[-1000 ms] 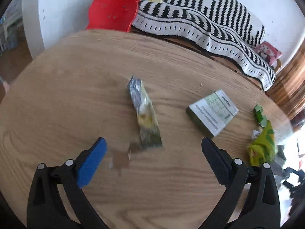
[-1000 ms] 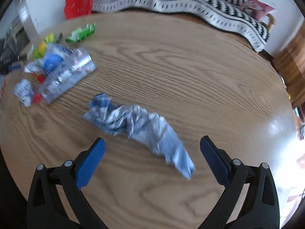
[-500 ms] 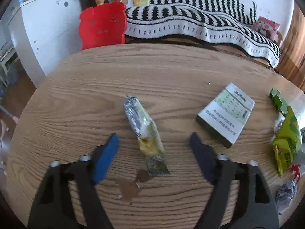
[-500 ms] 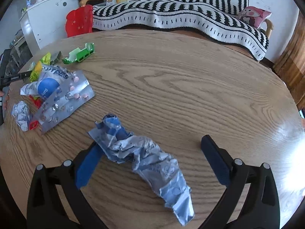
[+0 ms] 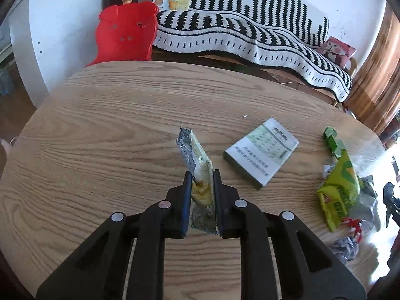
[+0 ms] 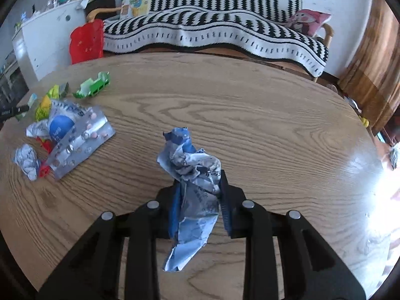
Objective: Collect trash
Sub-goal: 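Carry the foil wrapper and blue wrapper to the black bin and open both tools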
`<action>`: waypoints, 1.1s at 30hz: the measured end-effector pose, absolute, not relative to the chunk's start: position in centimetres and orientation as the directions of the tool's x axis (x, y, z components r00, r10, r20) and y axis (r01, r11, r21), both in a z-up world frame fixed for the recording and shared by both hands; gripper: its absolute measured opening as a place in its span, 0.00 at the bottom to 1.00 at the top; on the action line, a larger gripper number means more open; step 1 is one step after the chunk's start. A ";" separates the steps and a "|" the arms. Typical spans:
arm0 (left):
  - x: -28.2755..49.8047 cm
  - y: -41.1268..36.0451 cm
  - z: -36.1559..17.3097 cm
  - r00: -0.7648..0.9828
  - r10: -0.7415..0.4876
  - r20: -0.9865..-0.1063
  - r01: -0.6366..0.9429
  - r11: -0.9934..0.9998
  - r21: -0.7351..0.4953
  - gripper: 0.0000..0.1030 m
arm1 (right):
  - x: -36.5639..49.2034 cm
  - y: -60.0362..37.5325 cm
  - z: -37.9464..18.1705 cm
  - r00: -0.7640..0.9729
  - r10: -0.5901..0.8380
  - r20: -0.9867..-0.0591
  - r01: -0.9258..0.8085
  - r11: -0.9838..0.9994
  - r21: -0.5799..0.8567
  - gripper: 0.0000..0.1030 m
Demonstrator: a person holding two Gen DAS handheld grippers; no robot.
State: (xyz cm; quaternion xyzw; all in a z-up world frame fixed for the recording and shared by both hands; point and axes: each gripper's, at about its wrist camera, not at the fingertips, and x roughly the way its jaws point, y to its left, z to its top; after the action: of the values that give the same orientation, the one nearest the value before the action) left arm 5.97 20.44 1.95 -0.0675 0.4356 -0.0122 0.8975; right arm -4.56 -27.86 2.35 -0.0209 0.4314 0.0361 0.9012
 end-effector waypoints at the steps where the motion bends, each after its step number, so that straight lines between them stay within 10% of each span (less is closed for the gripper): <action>1: 5.7 20.3 2.0 0.621 -0.085 -0.779 -0.032 0.990 -0.134 0.15 | -4.6 -28.0 2.4 0.627 0.043 -0.778 -0.075 0.997 -0.005 0.27; 33: 2.1 14.8 6.7 0.686 -0.159 -0.710 0.084 0.987 -0.139 0.15 | -6.2 -30.0 4.0 0.652 0.007 -0.758 0.019 0.999 0.026 0.27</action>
State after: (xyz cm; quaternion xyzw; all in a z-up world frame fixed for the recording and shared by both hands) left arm 2.14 14.83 6.69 -0.0479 0.3905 -0.0662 0.9170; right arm -6.15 -29.99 4.00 0.0159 0.4172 -0.0032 0.9087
